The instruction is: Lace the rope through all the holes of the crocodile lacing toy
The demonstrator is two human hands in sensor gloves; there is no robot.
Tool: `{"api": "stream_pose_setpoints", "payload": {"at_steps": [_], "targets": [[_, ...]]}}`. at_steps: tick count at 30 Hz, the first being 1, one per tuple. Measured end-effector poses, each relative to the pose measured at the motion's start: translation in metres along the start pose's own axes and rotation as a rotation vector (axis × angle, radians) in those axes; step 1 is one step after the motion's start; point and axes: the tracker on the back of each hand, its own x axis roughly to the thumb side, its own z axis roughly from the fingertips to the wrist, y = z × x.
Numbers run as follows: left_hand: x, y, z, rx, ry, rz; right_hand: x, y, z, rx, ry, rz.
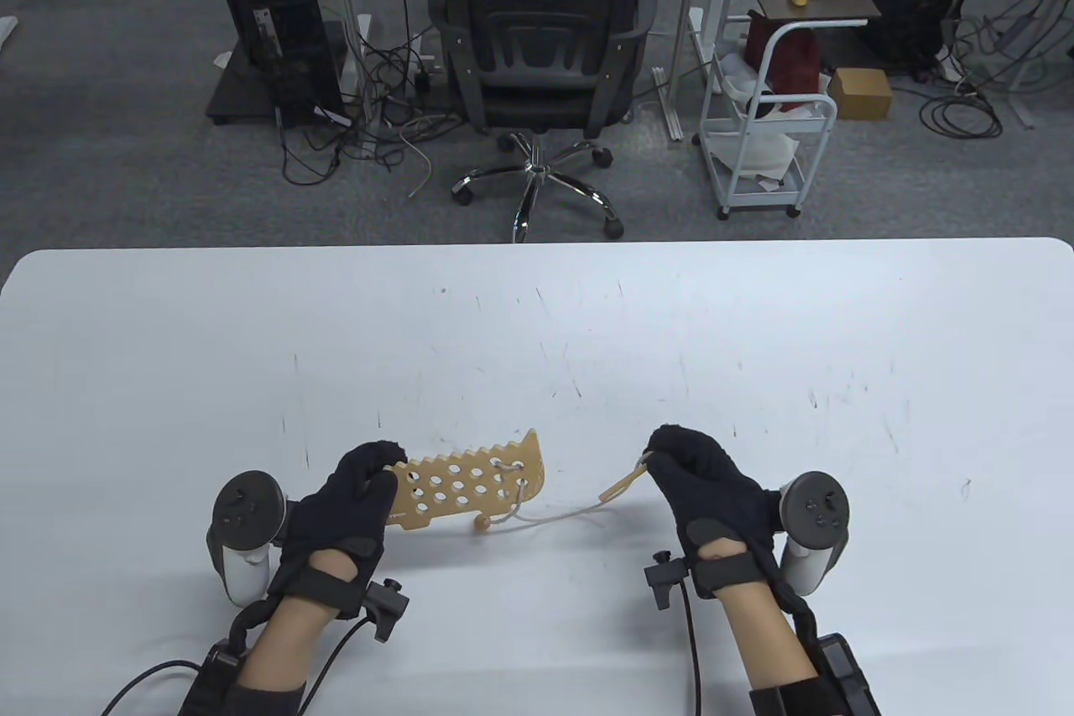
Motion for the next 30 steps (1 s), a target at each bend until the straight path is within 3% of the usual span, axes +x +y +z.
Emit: {"api": "stream_pose_setpoints", "payload": {"at_steps": [6,30], "targets": [[0.003,-0.010,0.001,-0.047,-0.018,-0.013,-0.004,0.008,0.005,-0.009,0.055,0.044],[0.011,-0.034,0.004,-0.163,-0.070,-0.039,-0.018,0.044,0.016,0.190,0.207,-0.180]]}}
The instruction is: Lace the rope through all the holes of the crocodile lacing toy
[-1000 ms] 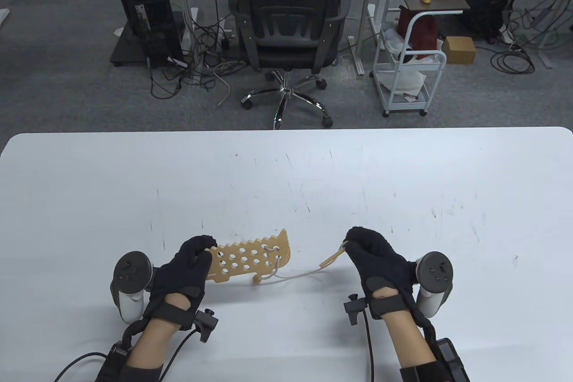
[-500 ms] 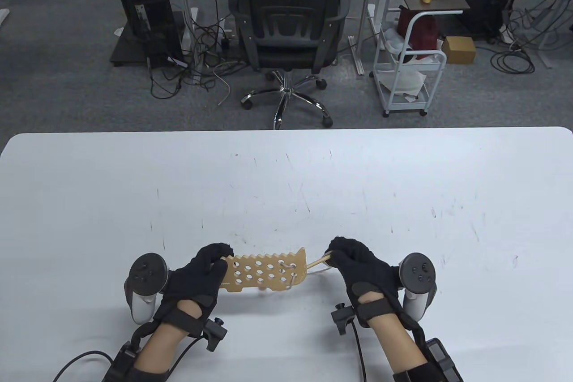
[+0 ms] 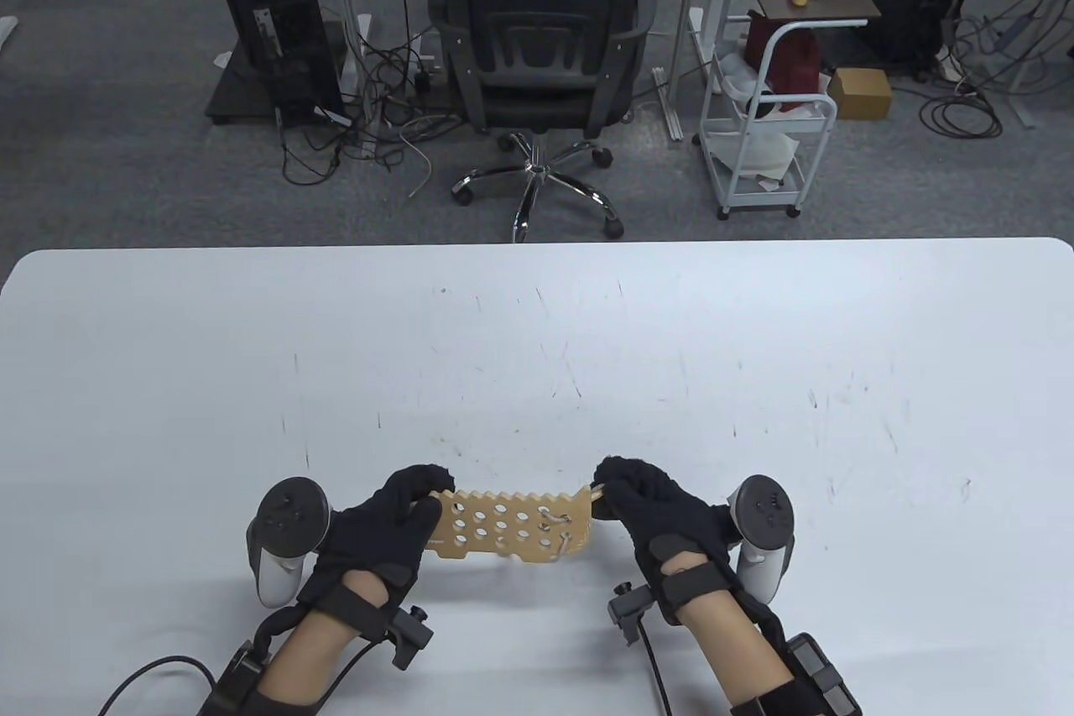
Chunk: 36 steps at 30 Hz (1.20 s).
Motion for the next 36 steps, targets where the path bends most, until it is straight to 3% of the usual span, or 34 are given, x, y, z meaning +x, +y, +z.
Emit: {"api": "stream_pose_setpoints", "payload": {"at_steps": [10,21,27,36], "targets": [[0.000,-0.002,0.000,-0.015,-0.015,0.014,-0.003,0.006,0.001,0.012,0.019,0.018],[0.001,-0.002,0.000,-0.003,-0.006,0.028,-0.006,0.020,0.001,0.145,0.023,-0.062],[0.001,0.000,0.001,0.015,0.008,0.019,-0.011,0.031,0.003,0.288,0.035,-0.172],[-0.002,0.000,0.000,0.025,0.023,-0.014,-0.015,0.037,0.004,0.325,0.037,-0.237]]}}
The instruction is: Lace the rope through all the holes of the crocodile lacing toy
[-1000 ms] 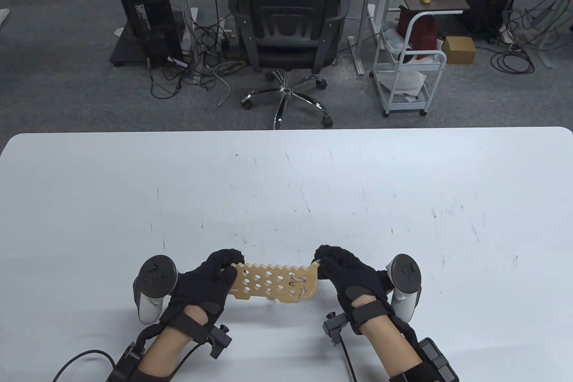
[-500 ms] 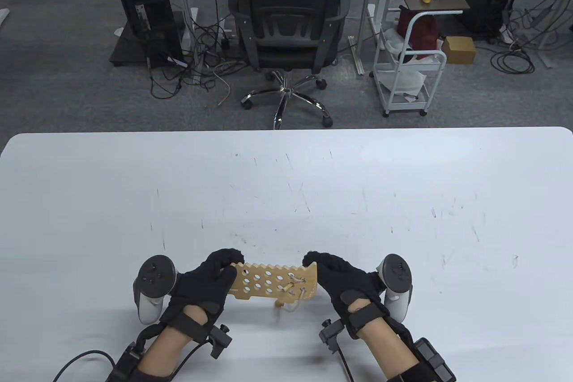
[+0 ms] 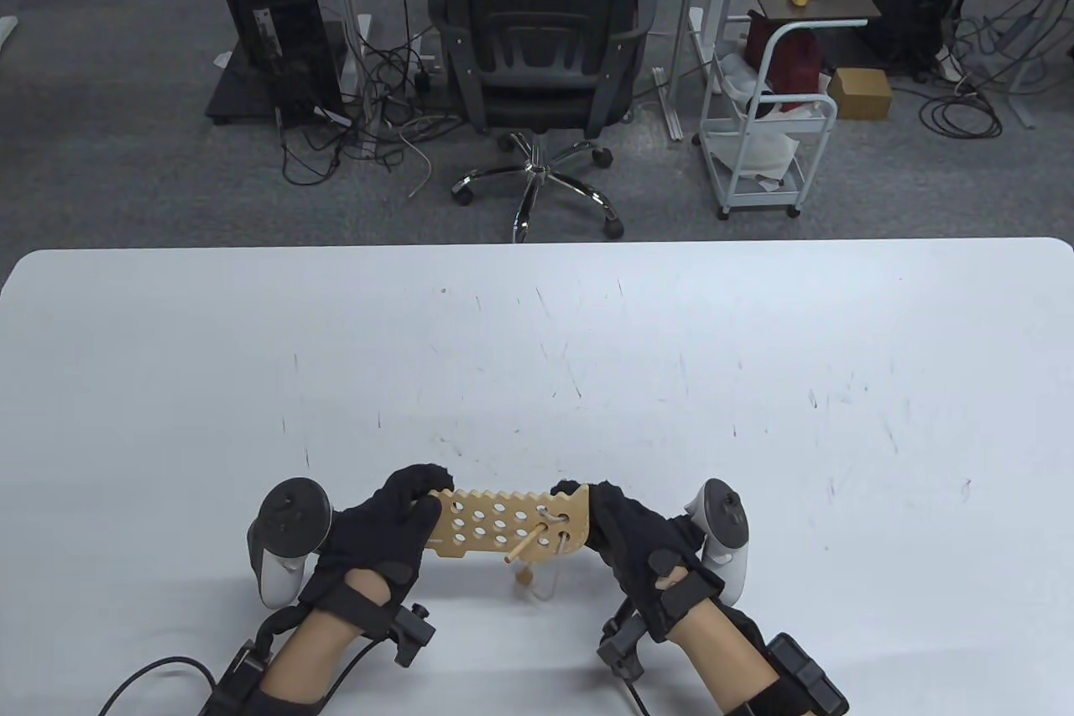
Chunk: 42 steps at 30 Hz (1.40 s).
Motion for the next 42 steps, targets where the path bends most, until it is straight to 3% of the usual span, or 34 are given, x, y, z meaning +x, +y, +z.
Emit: {"api": "stream_pose_setpoints", "payload": {"at_steps": [17,25,42], "targets": [[0.002,0.000,0.000,0.028,-0.024,-0.046,-0.006,0.009,-0.001,0.038,-0.008,-0.063],[0.010,0.003,0.004,0.079,-0.103,-0.038,-0.002,0.007,-0.001,0.026,-0.031,-0.001],[0.011,0.023,0.009,0.203,-0.063,-0.039,0.010,0.001,0.003,-0.094,-0.052,0.306]]}}
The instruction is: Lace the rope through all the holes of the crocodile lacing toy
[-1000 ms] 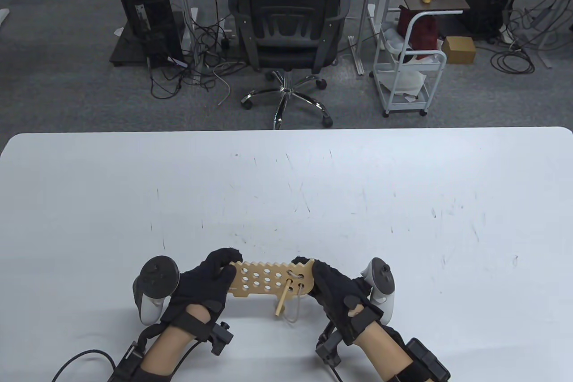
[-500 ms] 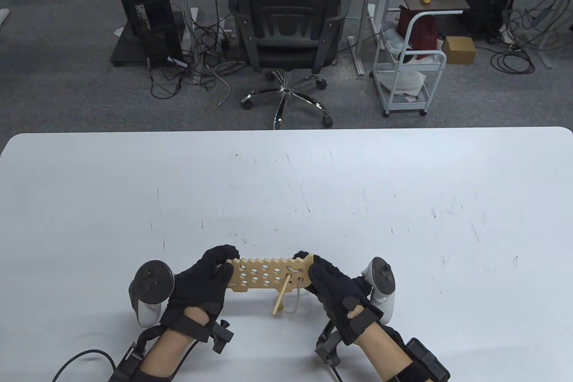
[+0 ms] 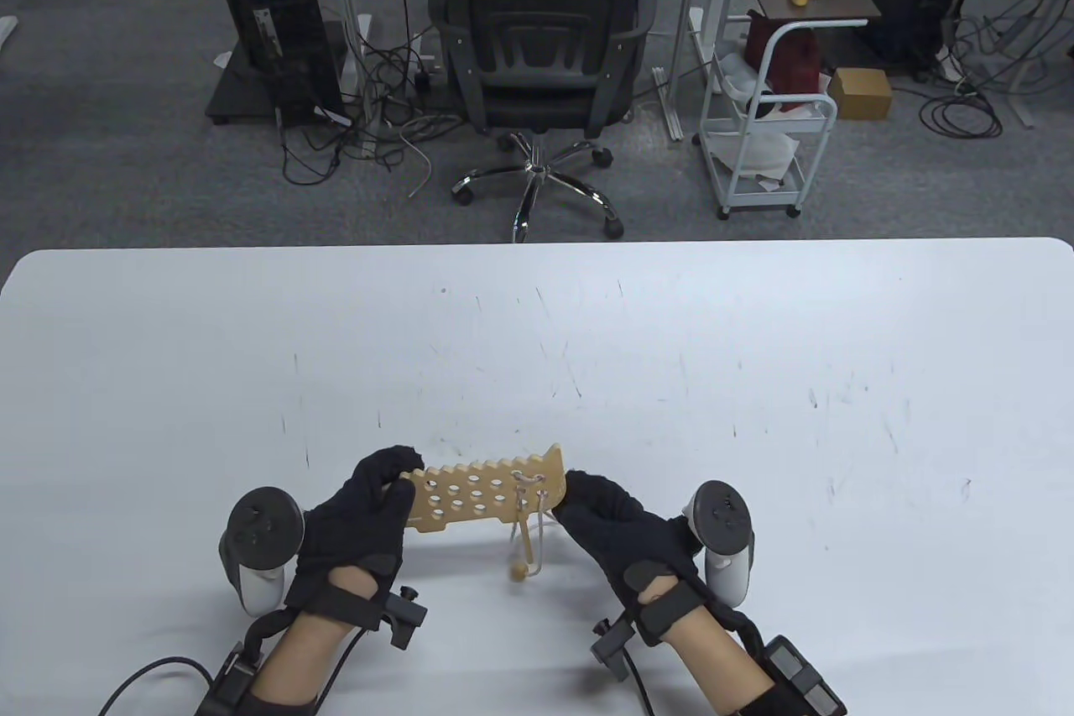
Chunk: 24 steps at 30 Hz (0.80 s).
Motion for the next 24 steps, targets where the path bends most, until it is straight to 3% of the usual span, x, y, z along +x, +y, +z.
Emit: {"api": "stream_pose_setpoints", "payload": {"at_steps": [5,12,24], "targets": [[-0.001,0.003,0.001,0.033,0.020,-0.005,-0.001,-0.001,0.000,-0.018,0.013,0.012],[-0.002,0.004,0.002,0.063,0.037,-0.012,0.002,0.007,-0.001,0.038,-0.019,0.032],[-0.001,-0.005,0.003,0.027,0.034,0.004,0.006,0.016,0.002,0.078,-0.036,0.283]]}}
